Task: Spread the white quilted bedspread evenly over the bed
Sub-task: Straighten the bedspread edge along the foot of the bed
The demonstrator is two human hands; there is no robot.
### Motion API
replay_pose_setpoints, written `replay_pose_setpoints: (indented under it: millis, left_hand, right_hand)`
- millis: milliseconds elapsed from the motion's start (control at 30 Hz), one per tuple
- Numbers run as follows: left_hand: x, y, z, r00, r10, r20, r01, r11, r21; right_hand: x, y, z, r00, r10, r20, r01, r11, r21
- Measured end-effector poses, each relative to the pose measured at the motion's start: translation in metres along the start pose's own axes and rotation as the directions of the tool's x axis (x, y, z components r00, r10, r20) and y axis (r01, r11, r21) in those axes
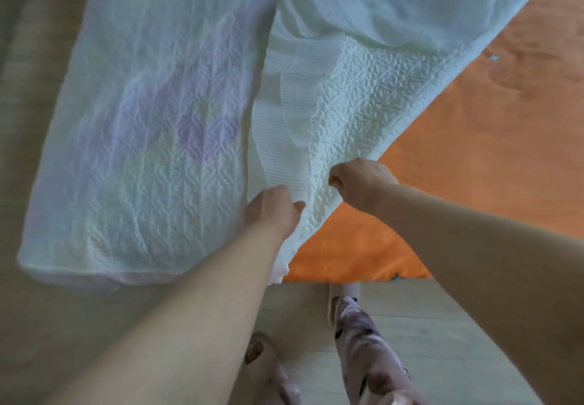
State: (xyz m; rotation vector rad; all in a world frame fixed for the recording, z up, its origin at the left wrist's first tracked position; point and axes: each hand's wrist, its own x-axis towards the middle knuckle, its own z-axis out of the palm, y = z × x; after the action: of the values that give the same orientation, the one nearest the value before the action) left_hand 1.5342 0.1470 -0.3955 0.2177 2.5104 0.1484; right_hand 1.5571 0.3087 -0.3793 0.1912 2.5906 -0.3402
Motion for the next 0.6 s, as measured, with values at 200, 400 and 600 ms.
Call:
replay_pose_setpoints:
  millis: [200,400,600]
  left_hand:
    - [0.047,0.042,0.009,0.979,-0.156,-0.130,0.164,0.985,0.052]
    - [0.061,0.032,0.005,0.945,-0.232,-0.229,0.212,0.971,-0.107]
    - [0.052,0.010,-0.005,0.966,-0.214,-0.148,0.147,0.918,-0.367]
  right_hand:
    - [0.046,0.032,-0.005,0.999,-0.052,-0.004,0.052,0.999,-0.002]
    - [0.077,0.039,-0.005,0.993,-0.120,-0.003,0.120,0.993,-0.009]
    - [0.094,0.005,-0.020,0.963,-0.248,-0.106,0.247,0.969,-0.027]
